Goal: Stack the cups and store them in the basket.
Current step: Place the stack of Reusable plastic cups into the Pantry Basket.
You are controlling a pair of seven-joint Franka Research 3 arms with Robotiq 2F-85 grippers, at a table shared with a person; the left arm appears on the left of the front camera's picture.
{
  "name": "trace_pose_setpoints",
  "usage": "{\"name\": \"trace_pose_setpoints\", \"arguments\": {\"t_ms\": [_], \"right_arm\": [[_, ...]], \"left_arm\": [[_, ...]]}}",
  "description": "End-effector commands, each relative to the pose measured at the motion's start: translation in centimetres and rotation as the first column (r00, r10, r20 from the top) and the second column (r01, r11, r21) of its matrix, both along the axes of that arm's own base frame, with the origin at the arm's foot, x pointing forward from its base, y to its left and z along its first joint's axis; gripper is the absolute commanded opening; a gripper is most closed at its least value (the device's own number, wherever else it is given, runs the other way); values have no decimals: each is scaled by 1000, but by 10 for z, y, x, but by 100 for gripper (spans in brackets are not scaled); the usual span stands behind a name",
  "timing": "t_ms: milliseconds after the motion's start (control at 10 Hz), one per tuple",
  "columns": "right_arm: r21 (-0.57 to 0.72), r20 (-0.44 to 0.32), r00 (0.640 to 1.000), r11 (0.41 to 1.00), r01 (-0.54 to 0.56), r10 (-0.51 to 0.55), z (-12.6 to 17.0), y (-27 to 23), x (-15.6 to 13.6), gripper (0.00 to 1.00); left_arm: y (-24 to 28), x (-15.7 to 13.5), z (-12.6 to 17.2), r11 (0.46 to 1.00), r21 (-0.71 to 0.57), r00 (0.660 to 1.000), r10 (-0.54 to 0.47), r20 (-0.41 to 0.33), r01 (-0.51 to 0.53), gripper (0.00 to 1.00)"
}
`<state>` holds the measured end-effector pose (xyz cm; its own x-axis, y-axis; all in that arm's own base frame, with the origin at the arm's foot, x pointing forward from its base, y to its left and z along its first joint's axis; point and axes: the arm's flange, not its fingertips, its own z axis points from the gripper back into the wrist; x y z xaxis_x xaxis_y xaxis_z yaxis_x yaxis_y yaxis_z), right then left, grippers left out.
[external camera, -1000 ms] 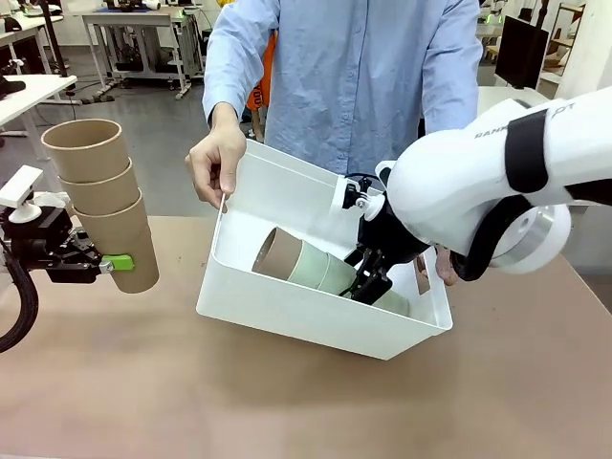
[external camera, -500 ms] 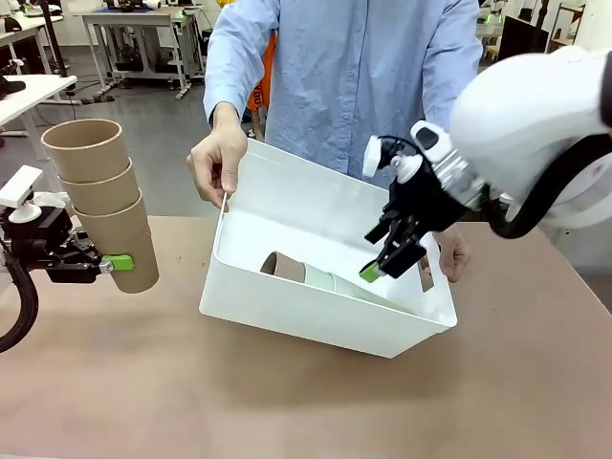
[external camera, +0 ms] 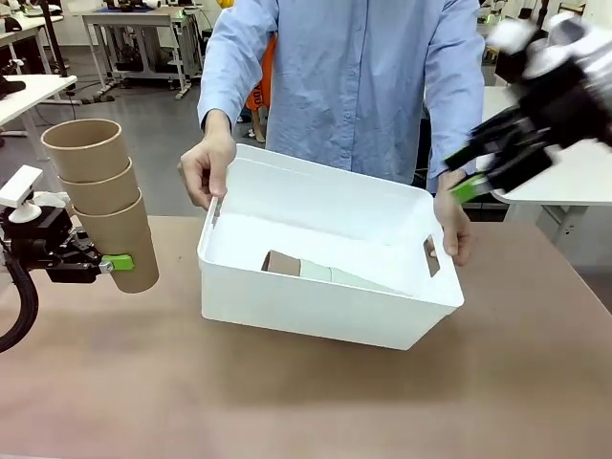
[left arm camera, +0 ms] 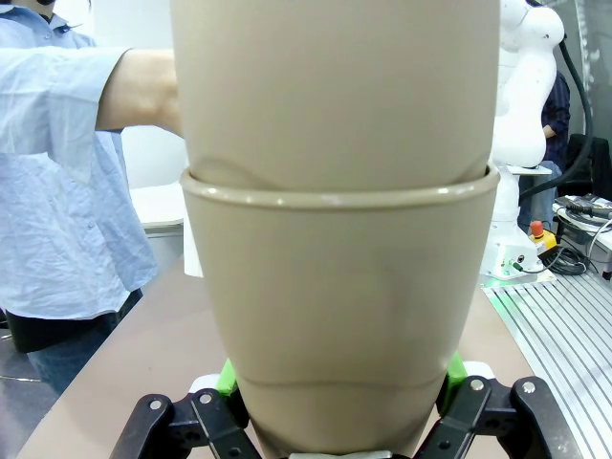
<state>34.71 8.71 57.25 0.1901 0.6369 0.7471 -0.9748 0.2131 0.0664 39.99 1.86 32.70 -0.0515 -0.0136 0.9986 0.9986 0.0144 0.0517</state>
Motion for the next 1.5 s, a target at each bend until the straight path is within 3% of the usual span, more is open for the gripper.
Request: {"name": "trace_pose_setpoints", "arguments": {"t_ms": [0,100,200,400,600,700,1400], "right_arm": [[44,27,998,998,-52,50,-3,-75,-23,100],[101,51,996,992,-71,66,-17,-133,-48,100],[141,79,996,988,-59,48,-14,-155,-32,100],[169,87,996,985,-45,30,-20,-193,-39,100],[176,108,994,983,-48,29,-25,-197,-28,100],[181,85,996,983,-17,2,-26,-203,-50,100],[181,85,996,983,-17,2,-26,-203,-50,100]], "left_arm": [[-1,-1,6,1000,-9,1000,-7,11,7,85],[-1,-1,6,1000,-9,1000,-7,11,7,85],[-1,-1,6,1000,-9,1000,-7,11,7,85],[-1,-1,6,1000,-9,1000,-7,11,7,85],[-1,-1,6,1000,-9,1000,-7,11,7,85],[-1,-1,6,1000,-9,1000,-7,11,7,85],[-1,-1,6,1000,-9,1000,-7,11,7,85]]}}
